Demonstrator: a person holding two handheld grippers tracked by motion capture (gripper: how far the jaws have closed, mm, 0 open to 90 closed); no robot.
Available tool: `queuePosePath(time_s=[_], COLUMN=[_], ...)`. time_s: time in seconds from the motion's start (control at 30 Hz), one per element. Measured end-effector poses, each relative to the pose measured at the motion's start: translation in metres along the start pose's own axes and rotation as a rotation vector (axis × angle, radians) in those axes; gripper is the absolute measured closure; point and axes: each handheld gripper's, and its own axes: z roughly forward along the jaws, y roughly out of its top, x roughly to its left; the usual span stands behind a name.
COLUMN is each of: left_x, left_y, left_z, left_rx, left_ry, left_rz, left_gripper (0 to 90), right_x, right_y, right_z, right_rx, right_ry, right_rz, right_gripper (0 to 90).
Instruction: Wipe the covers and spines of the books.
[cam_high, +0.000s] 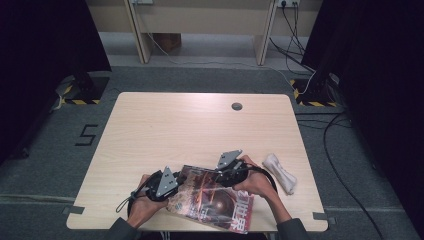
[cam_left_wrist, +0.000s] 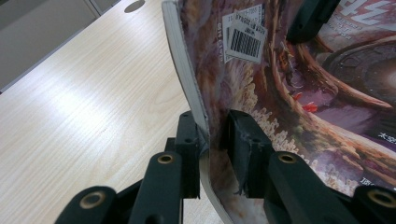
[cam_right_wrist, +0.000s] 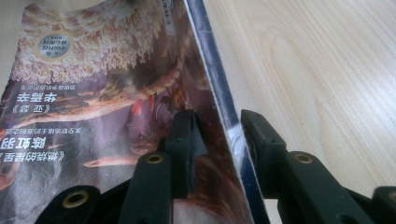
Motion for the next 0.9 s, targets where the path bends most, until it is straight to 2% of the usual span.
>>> queuePosePath(time_s=[0.1,0.27,0.37,0.5,0.57,0.7,0.83,0.9], left_x=[0.001,0.006,0.008,0.013,0.017,0.022,0.02,0.02], left_y=[0.0,-0.003,-0.007,-0.012,-0.016,-0.02,-0.022,-0.022], left_z=[0.0,0.003,0.004,0.005,0.004,-0.006,-0.018,-0.019], left_rx=[-0.009,0.0,0.005,-0.001,-0.004,-0.019,-0.023,-0.01], left_ry=[0.004,0.011,0.016,0.014,0.018,0.007,0.002,0.001], left_rz=[-0.013,-0.046,-0.077,-0.11,-0.139,-0.203,-0.234,-0.254], left_gripper=[72.5,69.9,67.9,61.2,58.2,49.7,47.3,45.0], right_x=[0.004,0.017,0.021,0.025,0.027,0.023,0.018,0.015], right_y=[0.002,0.009,0.011,0.015,0.016,0.017,0.02,0.022], right_z=[-0.003,-0.008,-0.009,-0.007,-0.006,-0.009,-0.015,-0.019], right_rx=[-0.001,0.019,0.023,0.031,0.041,0.036,0.029,0.031], right_ry=[-0.017,-0.075,-0.088,-0.113,-0.123,-0.131,-0.165,-0.181], right_rz=[-0.037,-0.114,-0.115,-0.167,-0.15,-0.145,-0.131,-0.115], right_gripper=[70.3,75.9,78.0,82.1,82.8,82.9,83.4,83.6])
